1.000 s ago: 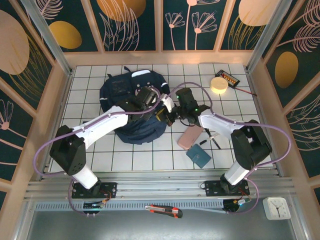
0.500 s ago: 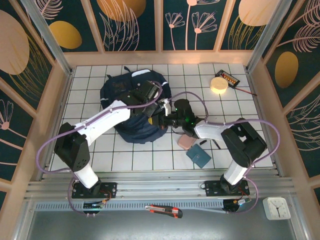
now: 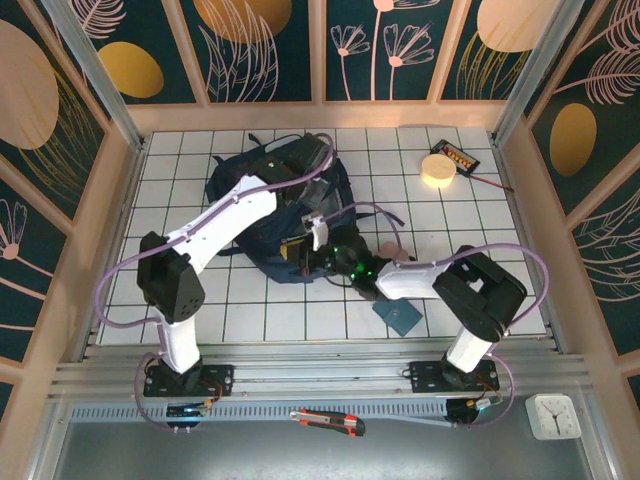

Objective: Pack the student bag

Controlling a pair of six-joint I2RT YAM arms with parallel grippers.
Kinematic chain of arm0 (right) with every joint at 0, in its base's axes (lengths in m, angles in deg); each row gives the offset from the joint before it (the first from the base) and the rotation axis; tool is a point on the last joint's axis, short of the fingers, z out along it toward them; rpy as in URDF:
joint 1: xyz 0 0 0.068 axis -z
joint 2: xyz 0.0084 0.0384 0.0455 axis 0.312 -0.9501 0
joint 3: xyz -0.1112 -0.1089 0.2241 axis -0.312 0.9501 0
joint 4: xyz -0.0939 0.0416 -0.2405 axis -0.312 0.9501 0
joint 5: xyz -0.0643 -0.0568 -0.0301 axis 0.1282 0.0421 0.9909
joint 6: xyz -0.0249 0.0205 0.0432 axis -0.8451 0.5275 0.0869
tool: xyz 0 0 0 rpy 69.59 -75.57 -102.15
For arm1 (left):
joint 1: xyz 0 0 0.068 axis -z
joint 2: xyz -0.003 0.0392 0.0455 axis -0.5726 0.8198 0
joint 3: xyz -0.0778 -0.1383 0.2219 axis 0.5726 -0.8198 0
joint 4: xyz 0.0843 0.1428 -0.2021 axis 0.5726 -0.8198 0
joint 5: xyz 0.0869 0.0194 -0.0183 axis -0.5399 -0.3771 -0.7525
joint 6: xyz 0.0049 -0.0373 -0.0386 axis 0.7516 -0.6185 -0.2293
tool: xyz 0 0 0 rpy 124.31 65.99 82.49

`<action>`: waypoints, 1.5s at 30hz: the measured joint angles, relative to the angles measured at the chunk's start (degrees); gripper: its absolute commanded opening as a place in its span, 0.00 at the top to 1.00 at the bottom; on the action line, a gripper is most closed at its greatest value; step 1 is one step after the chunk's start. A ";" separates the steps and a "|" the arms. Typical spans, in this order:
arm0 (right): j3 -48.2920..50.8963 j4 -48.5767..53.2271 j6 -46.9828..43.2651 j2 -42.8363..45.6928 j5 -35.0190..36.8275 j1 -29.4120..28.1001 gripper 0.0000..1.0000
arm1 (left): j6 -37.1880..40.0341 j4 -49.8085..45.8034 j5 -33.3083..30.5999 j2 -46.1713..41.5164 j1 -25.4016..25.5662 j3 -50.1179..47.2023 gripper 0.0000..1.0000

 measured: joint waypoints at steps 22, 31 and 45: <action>-22.80 7.74 -38.16 -16.72 23.39 -9.92 0.40 | -1.95 -11.98 -1.20 5.79 -1.11 11.04 1.00; -6.67 14.01 -29.44 5.33 15.06 -9.73 0.29 | -1.22 -0.70 -0.79 0.79 0.11 1.75 1.00; -16.33 39.47 21.62 10.75 -10.32 30.18 0.24 | 2.19 11.43 1.81 -9.03 0.04 -14.34 1.00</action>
